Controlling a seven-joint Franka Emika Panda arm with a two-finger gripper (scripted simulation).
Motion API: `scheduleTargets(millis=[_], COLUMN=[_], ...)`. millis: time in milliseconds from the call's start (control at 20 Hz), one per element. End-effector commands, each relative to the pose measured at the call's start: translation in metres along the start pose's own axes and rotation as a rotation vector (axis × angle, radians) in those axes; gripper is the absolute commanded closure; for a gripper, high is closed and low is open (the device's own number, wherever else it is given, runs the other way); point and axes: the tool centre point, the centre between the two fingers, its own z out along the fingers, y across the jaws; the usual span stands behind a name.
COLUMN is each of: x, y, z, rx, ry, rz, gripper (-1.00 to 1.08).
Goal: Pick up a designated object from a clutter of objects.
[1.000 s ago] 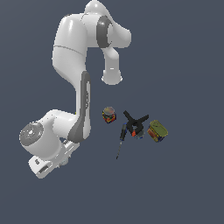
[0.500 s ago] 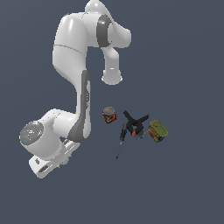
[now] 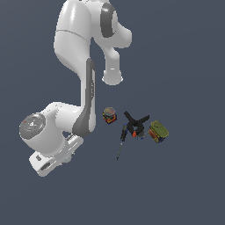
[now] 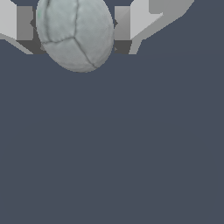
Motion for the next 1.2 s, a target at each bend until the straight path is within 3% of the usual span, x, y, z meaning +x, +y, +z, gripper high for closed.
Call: scheduleTargets(millis=[0,1150], x=[0.008,0.105], y=[-0.008,-0.103], z=[-0.02,-0.251], rx=[-0.002,-0.002], ry=[0.001,0.0], rz=[-0.001,-0.001], gripper=[1.08,1.08])
